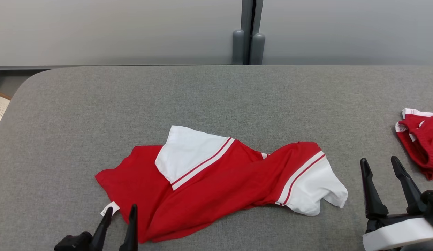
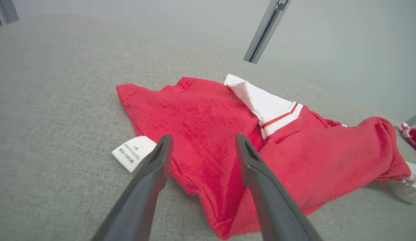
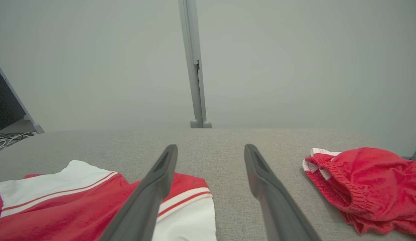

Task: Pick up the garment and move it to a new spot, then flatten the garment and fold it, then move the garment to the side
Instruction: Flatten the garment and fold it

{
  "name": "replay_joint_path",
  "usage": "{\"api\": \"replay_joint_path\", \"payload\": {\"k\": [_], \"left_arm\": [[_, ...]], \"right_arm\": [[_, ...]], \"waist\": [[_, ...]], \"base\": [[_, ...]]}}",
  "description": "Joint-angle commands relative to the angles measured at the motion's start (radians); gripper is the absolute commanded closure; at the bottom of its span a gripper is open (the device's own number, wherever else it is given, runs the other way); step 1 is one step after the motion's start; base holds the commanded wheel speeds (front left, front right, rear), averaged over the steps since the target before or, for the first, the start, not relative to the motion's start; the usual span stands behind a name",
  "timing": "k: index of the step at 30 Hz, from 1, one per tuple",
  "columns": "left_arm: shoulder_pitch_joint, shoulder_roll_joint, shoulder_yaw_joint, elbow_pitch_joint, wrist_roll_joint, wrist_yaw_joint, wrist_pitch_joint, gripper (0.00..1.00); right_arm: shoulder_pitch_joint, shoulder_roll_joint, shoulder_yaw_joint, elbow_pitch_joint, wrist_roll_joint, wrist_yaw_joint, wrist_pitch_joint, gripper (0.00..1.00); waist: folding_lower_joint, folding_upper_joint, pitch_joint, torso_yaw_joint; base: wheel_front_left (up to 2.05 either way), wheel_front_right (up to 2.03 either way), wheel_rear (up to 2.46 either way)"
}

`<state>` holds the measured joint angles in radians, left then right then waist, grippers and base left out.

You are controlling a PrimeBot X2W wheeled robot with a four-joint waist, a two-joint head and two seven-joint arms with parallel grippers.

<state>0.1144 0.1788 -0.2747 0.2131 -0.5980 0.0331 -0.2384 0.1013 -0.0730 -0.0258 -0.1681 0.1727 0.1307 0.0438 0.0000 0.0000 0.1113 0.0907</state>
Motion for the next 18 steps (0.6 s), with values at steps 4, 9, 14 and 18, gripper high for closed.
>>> {"api": "replay_joint_path", "payload": {"k": [4,9,14,18], "left_arm": [[-0.027,0.044,0.061,-0.091,0.092,0.041,-0.024,0.0],[-0.032,0.087,0.12,-0.15,0.139,0.041,-0.027,0.0],[0.001,0.122,0.131,-0.152,0.143,0.031,-0.011,0.0],[0.015,0.136,0.125,-0.163,0.136,0.033,0.018,0.0]], "right_arm": [[-0.008,-0.01,-0.011,-0.017,-0.022,0.0,0.005,0.0],[0.02,-0.023,-0.007,-0.014,-0.015,0.0,0.014,0.0],[0.062,-0.027,0.005,-0.008,-0.003,0.0,0.021,0.0],[0.08,-0.025,0.009,-0.014,0.008,0.0,0.02,0.0]], "waist": [[0.0,0.0,-0.03,-0.011],[0.0,0.0,-0.074,-0.028],[0.0,0.0,-0.122,-0.044],[0.0,0.0,-0.132,-0.056]], "base": [[0.0,0.0,0.0],[0.0,0.0,0.0],[0.0,0.0,0.0],[0.0,0.0,0.0]]}}
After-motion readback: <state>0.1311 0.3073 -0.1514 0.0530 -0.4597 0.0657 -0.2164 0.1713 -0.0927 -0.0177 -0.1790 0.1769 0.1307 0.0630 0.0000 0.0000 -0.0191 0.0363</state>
